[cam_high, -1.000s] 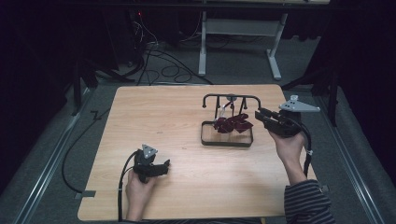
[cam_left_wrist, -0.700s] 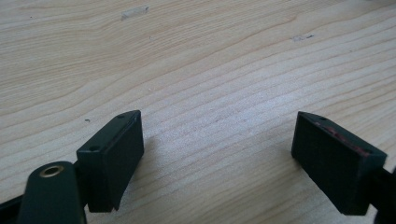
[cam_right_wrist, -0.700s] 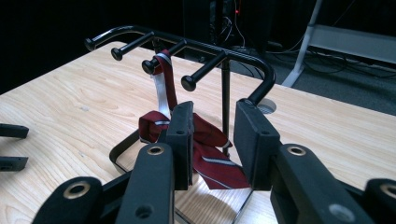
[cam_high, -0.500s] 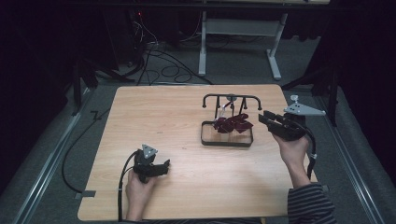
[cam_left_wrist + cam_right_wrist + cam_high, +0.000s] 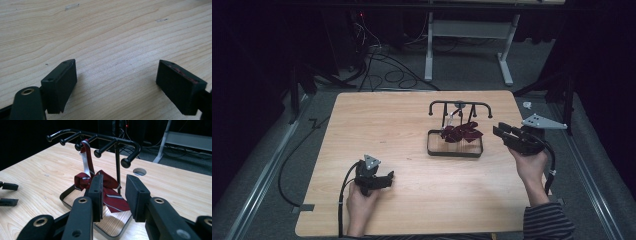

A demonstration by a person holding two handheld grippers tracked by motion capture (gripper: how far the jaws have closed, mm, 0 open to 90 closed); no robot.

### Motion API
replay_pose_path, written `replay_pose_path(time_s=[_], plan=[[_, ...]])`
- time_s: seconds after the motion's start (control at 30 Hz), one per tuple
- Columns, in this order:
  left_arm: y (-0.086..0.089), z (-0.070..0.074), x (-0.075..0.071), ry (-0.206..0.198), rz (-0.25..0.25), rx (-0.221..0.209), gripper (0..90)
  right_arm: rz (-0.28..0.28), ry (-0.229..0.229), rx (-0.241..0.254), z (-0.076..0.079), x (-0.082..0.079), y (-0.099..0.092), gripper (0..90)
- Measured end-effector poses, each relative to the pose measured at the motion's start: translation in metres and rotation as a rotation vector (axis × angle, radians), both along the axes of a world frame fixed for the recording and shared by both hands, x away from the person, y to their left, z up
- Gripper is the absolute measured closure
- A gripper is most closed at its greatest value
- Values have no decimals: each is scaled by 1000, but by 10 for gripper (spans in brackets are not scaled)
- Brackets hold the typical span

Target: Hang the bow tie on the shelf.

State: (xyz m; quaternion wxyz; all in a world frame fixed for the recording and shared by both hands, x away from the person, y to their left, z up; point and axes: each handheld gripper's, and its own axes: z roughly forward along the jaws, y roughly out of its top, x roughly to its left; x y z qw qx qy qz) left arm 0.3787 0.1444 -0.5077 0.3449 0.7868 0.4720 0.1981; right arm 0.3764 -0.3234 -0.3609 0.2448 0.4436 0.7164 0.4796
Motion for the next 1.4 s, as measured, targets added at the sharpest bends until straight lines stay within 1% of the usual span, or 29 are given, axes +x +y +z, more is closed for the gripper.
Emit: replay_pose_path(time_s=[0.2, 0.43, 0.77, 0.93, 1.4], plan=[[0, 0, 0, 0, 0, 0, 173, -8, 2, 5, -2, -5, -6, 692], [0, 0, 0, 0, 1, 0, 173, -17, 5, 22, -4, -10, -12, 692], [0, 0, 0, 0, 1, 0, 173, -34, 13, 34, -13, -20, -22, 691], [0, 0, 0, 0, 1, 0, 173, -40, 19, 28, -17, -24, -25, 691], [0, 0, 0, 0, 1, 0, 173, -48, 32, 35, -28, -35, -30, 691]])
